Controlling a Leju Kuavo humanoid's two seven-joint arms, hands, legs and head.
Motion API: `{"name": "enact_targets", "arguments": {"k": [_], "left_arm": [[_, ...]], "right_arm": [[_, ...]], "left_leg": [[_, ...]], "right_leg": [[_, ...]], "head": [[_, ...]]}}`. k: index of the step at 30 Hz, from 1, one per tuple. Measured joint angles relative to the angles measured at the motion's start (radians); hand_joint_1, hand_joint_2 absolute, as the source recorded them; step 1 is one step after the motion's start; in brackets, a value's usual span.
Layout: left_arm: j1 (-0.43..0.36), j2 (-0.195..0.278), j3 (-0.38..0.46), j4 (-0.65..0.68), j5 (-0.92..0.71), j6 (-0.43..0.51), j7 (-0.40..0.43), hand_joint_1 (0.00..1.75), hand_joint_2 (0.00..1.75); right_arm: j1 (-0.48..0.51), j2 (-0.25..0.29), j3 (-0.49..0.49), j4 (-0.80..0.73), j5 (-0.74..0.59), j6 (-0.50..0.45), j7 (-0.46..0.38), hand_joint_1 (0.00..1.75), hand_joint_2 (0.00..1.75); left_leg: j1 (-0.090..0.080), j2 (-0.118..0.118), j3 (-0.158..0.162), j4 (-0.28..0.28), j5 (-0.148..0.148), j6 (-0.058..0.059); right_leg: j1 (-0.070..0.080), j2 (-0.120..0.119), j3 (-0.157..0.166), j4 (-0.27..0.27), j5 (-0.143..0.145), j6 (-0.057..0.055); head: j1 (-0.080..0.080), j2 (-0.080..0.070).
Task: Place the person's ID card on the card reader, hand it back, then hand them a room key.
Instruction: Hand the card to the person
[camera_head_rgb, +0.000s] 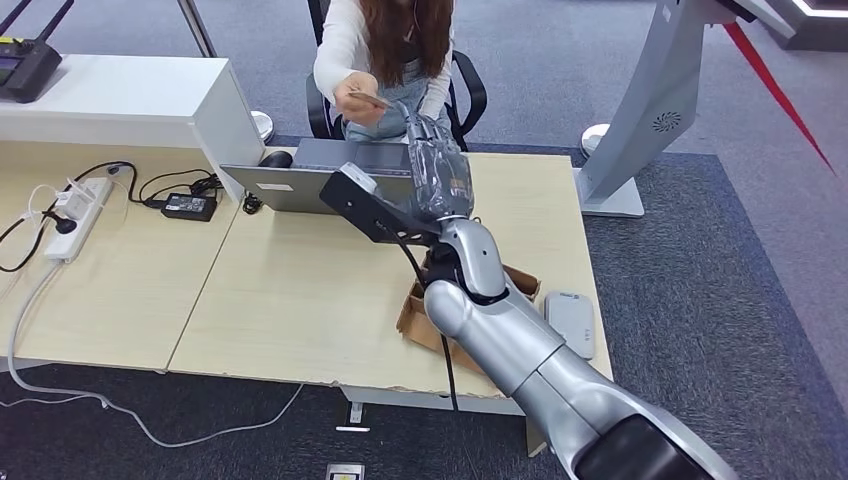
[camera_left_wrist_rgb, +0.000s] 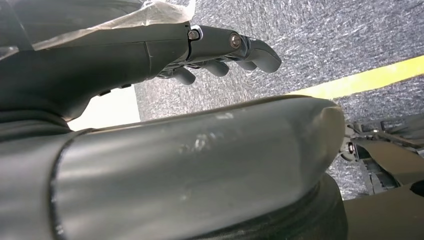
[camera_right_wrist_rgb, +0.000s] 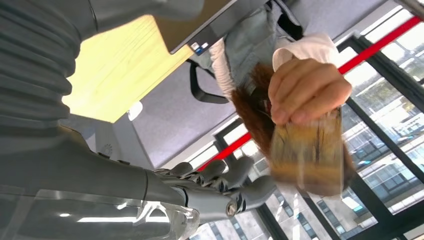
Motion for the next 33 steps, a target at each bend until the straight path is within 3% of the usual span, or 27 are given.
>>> {"name": "enact_targets", "arguments": {"k": [1,5,11,26,33], "left_arm": [[0.0,0.0,0.0,0.0,0.002,0.001,0.0,0.0,0.0],[0.0,0.0,0.0,0.0,0.007,0.004,0.0,0.0,0.0],[0.0,0.005,0.0,0.0,0.018,0.009,0.0,0.0,0.0],[0.004,0.022,0.001,0.0,0.038,0.019,-0.002,0.0,0.0],[0.007,0.023,0.003,0.0,0.054,0.028,0.0,0.0,0.0]], "right_arm": [[0.001,0.002,0.001,-0.011,-0.008,-0.001,-0.001,0.0,0.0],[0.008,0.009,0.008,-0.061,-0.038,-0.018,-0.03,0.0,0.0],[0.029,0.019,0.018,-0.112,-0.09,-0.06,-0.139,0.0,0.0],[0.179,-0.017,0.023,-0.523,-0.161,-0.075,-0.218,0.0,0.0],[0.304,-0.109,-0.007,-0.681,-0.211,-0.089,-0.216,0.0,0.0]], "left_leg": [[0.0,0.0,0.0,0.0,0.0,0.0],[0.0,0.0,0.0,0.0,0.0,0.0],[0.0,0.0,0.0,0.0,0.0,0.0],[0.0,0.0,0.001,0.0,0.0,0.0],[0.0,0.001,0.001,0.0,-0.001,0.0]], "right_leg": [[0.0,0.0,0.0,0.0,0.0,0.0],[0.0,0.0,0.0,0.0,0.0,0.0],[0.0,0.0,0.0,0.0,0.0,0.0],[0.0,0.0,0.0,0.0,0.0,0.0],[0.0,0.0,0.0,-0.001,0.0,0.0]], "head": [[0.0,0.0],[0.0,0.0],[0.0,0.0],[0.0,0.0],[0.0,0.0]]}}
